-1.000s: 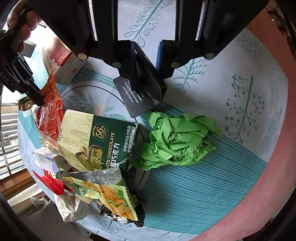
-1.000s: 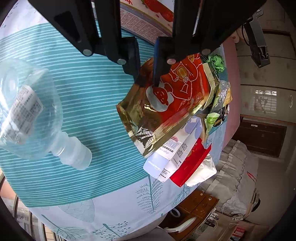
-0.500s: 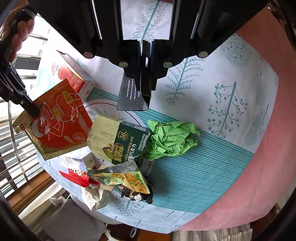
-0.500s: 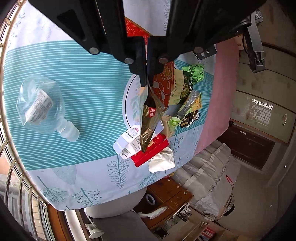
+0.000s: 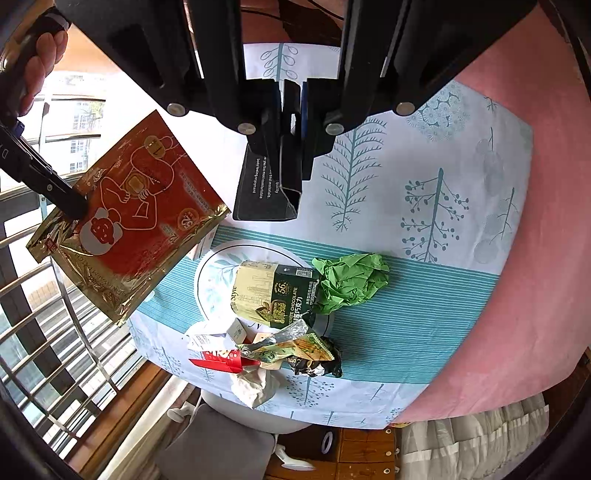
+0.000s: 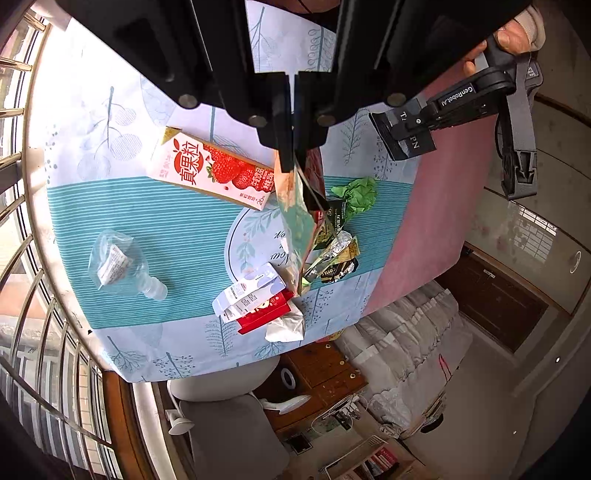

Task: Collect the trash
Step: 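Grasp the black card with the left gripper while the right gripper grasps the red-gold snack bag, then carry the black card and red-gold snack bag over the trash bin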

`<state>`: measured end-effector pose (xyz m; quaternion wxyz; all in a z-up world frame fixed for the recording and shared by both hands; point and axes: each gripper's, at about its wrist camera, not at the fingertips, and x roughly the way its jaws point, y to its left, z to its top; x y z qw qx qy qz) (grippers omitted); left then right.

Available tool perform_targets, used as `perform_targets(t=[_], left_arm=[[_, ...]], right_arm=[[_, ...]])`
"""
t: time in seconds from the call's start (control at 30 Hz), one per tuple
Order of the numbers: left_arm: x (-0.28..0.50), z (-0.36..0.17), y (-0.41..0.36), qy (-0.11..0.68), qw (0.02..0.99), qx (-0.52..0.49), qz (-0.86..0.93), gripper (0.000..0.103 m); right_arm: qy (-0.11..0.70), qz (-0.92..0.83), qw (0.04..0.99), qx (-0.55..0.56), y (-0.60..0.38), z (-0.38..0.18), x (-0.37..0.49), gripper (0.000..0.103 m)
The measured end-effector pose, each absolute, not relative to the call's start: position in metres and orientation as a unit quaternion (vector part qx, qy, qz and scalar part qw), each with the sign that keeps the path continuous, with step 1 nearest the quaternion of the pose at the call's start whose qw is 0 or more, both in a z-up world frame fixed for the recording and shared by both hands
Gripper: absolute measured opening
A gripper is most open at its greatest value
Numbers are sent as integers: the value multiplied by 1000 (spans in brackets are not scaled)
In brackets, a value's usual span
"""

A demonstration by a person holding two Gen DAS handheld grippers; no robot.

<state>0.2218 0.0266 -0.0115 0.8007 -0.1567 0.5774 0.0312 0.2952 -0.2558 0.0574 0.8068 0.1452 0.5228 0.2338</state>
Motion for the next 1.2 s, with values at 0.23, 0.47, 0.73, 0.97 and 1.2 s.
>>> perform_targets(t=[0.23, 0.47, 0.73, 0.97, 1.2], left_arm=[[166, 1, 45, 571, 813, -114, -32, 5], [107, -9, 65, 580, 806, -84, -83, 5], [47, -34, 52, 608, 782, -57, -124, 5], [16, -68, 29, 630, 764, -35, -133, 5], [2, -147, 2, 652, 748, -11, -123, 5]], right_arm=[[509, 181, 826, 160, -243, 71, 196, 0], [511, 132, 833, 163, -228, 68, 102, 0], [556, 101, 812, 148, -217, 45, 36, 0], [606, 93, 780, 128, -214, -1, 11, 0], [653, 77, 742, 132, -215, -107, 4, 0]])
